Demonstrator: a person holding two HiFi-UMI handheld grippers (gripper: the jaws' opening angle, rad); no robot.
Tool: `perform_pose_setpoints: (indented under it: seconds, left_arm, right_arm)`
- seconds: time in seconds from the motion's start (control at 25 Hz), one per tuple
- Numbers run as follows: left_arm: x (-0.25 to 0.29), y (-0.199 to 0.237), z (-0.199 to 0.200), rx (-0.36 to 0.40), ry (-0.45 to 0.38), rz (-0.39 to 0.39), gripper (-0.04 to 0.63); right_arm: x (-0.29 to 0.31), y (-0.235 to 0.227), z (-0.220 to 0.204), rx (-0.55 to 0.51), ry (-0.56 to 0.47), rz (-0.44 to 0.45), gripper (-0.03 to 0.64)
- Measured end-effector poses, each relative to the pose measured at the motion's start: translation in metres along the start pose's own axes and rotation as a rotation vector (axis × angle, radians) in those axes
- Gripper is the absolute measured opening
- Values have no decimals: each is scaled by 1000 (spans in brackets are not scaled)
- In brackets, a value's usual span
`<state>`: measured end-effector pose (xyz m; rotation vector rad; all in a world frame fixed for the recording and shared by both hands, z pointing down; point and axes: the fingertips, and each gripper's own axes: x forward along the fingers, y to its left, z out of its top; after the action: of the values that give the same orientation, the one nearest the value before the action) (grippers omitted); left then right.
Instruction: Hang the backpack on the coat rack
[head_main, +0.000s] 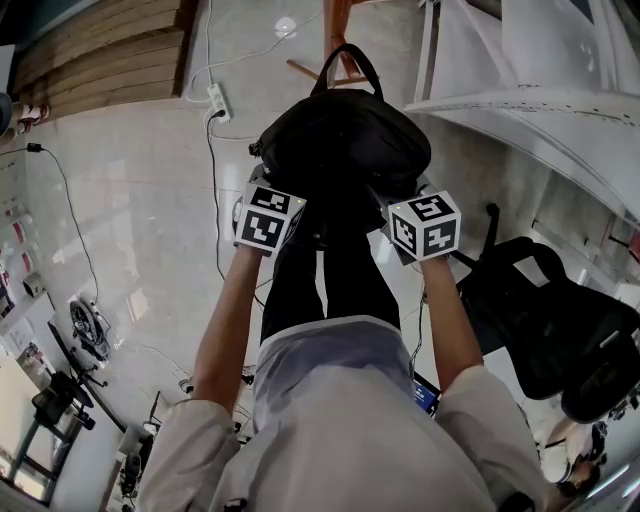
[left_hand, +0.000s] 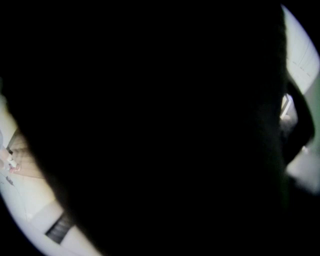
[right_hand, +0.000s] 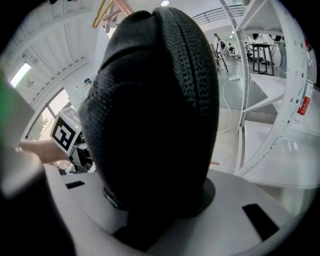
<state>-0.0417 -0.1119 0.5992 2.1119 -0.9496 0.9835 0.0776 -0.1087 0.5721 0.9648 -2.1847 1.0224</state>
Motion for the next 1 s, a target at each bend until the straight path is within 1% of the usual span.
perform_pose_setpoints:
  seconds: [0.88,1.0]
  left_arm:
    - [36,16,-8,-37,45,-2,117]
    - [41,17,-11,-32,58,0,117]
  right_arm:
    - [31,-24,-7,28,52,18,137]
    - [36,-27,-10,40,62,17,138]
